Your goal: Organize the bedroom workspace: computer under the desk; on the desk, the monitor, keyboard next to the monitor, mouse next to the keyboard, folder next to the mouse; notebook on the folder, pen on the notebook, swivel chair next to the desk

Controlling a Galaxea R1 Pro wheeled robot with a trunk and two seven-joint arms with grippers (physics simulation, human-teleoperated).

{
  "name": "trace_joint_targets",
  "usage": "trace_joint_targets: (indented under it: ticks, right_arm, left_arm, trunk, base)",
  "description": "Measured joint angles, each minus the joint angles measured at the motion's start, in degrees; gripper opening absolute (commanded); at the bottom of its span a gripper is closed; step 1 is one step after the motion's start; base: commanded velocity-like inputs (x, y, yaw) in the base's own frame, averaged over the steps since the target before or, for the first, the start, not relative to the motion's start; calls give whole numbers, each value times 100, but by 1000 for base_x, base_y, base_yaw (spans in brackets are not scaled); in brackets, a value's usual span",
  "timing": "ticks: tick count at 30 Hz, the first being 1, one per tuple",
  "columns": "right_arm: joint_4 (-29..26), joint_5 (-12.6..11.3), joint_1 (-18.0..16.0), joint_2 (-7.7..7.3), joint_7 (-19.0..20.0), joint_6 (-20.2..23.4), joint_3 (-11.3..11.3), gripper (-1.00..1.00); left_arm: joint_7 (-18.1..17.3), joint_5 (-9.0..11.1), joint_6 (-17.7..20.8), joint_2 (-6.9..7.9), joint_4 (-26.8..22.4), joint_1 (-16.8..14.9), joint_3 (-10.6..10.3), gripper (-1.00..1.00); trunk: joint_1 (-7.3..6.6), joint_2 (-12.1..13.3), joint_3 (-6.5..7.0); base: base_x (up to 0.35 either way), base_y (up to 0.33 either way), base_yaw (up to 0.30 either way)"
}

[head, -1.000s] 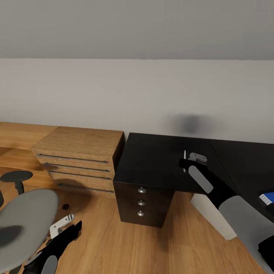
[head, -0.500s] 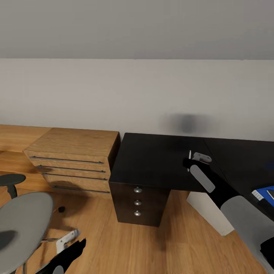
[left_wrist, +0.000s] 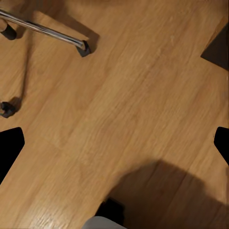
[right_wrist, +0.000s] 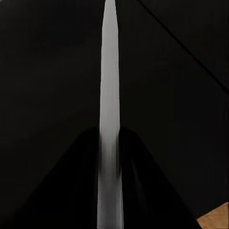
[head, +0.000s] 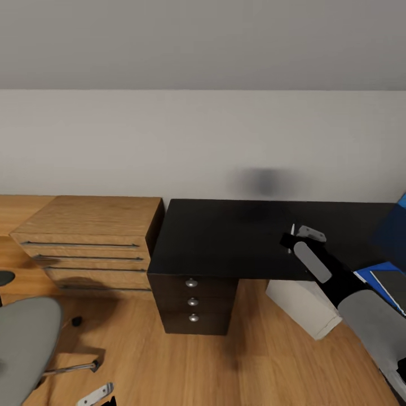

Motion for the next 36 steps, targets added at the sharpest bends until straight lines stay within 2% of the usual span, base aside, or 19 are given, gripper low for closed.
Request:
trace_joint_targets:
  ticks: [2,7,9,12,17,36]
  right_arm:
    - [0,-176,0,-119,0,1,-19,-100]
    - [0,-443,0,-358,-1,10,-47,-100]
    - [0,-498,0,-452,-2,18,-146,-100]
    - [1,-522,0,-500,-2,29,-286,-100]
    - [20,-532,0,-530,-2,37,-396,-100]
    - [104,-503,1,-536,-1,170,-407,-100]
  left_arm:
    - [0,-1,-8,0,16,0,0,100]
    - [12,-13,-16,-7,139,-1,0,100]
    - [15,-17,-19,-13,172,-1,0,100]
    - [17,-18,-19,-15,187,-1,-4,100]
    - [17,-12,-10,-5,211,-1,-10,100]
    - [25,-14,-25,-23,245,-1,-3,100]
  trunk:
    - [0,0,8]
    - [0,0,26]
    - [0,0,32]
    - [0,0,41]
    - [0,0,48]
    - [0,0,49]
  base:
    - [0,0,-270]
    - [0,0,-272]
    - [0,-35,-277]
    - [0,-145,-279]
    - [0,-171,-287]
    - [0,-10,-294]
